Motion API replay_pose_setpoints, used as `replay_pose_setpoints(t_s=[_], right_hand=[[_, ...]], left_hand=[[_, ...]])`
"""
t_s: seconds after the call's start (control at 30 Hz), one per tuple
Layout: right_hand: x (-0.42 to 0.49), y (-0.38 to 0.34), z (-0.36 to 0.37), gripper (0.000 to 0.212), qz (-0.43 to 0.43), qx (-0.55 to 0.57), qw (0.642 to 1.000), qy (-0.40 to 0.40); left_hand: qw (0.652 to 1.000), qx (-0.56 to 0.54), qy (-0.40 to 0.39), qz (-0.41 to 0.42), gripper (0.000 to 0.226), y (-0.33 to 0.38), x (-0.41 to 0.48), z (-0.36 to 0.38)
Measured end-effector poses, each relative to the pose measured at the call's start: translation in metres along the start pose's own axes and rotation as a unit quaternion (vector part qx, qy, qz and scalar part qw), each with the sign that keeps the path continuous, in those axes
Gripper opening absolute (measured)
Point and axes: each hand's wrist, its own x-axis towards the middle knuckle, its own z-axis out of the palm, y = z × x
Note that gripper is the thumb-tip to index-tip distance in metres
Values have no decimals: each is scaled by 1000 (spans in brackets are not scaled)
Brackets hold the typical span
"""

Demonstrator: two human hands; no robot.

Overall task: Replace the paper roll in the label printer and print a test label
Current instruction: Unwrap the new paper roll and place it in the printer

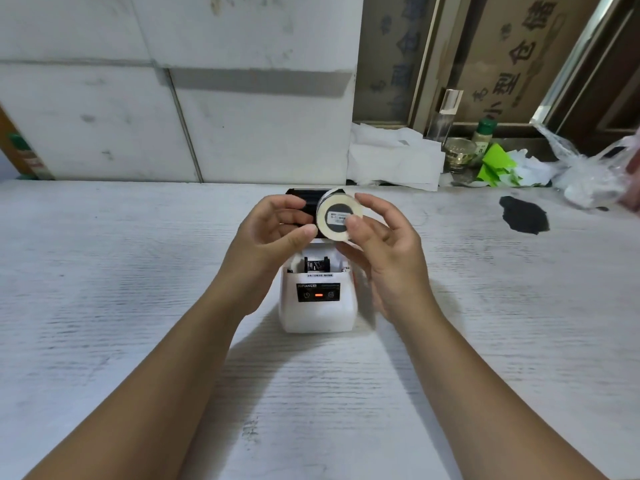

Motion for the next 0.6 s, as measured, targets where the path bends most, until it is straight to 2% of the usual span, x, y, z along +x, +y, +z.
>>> replay_pose_setpoints(t_s=[0.17,0.47,0.53,0.6], right_hand=[[-4,5,4,45,-57,-83,995,4],[-5,13,3,50,-64,-214,974,44],[-6,14,3,48,-87,-263,960,45],[-8,17,5,47,-128,-347,928,42]], left_hand=[[998,38,-18,45,27,1,-2,10],[993,117,25,15,27,-3,-4,11],[991,123,45,19,26,-4,-5,13],[990,129,47,14,27,-4,-6,15]])
